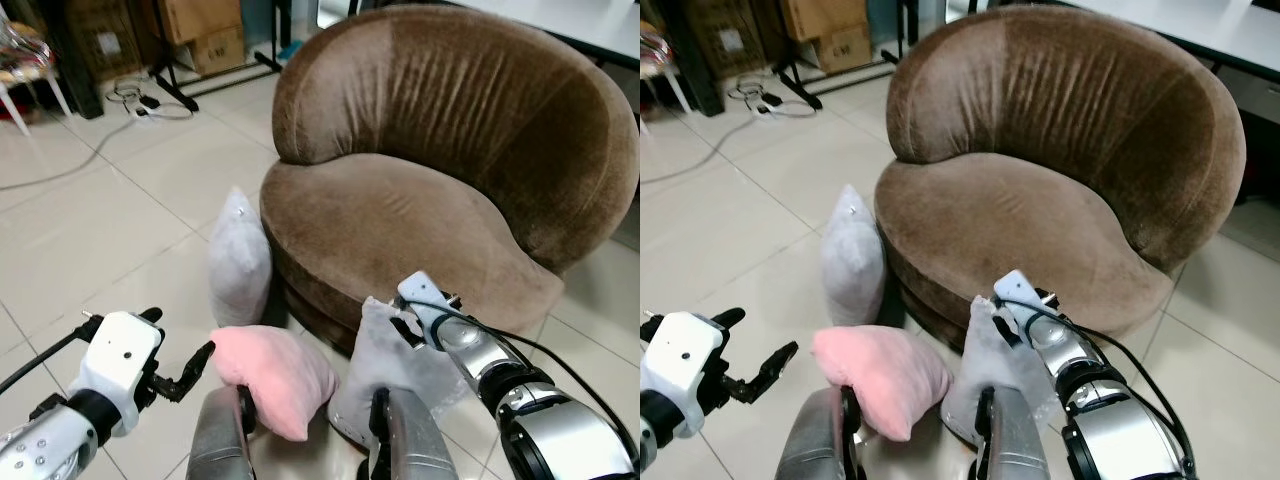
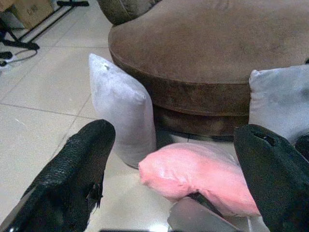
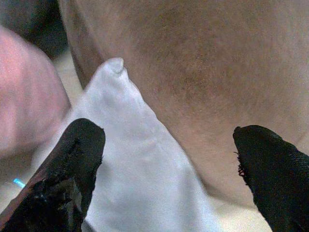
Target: Move the pillow to the sofa from floor
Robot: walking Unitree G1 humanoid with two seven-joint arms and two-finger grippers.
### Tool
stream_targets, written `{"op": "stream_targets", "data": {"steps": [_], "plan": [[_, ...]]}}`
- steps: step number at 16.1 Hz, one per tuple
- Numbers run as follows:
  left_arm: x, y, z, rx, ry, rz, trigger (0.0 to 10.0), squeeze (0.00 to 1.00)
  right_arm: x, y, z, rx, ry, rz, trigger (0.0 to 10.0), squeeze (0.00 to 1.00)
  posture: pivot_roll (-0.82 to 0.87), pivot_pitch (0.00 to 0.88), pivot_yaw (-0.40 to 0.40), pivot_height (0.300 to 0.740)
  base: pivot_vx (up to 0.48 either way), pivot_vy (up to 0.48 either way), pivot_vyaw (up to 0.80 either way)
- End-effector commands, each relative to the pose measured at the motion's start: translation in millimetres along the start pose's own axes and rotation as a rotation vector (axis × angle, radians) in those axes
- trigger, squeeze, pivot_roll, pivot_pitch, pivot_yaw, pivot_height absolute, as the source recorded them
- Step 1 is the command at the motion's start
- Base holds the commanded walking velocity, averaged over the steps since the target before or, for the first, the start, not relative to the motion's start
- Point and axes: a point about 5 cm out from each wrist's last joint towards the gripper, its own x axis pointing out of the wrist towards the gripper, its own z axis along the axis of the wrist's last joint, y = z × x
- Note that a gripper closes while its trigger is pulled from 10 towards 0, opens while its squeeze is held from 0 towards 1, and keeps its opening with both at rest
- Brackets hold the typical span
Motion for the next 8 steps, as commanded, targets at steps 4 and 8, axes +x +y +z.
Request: {"op": "stream_targets", "data": {"steps": [4, 8], "plan": [[-1.8, -2.1, 10.3, -0.015, -0.038, 0.055, 10.0, 0.0, -0.6, -1.0, 30.9, 0.293, -0.229, -0.002, 10.0, 0.0, 0.11, 0.109, -0.078, 0.577, 0.0, 0.0, 0.0], [-3.4, -4.1, 8.6, -0.011, -0.032, 0.058, 10.0, 0.0, -1.4, 5.5, 23.9, 0.265, -0.233, 0.028, 10.0, 0.0, 0.11, 0.105, -0.082, 0.532, 0.0, 0.0, 0.0]]}}
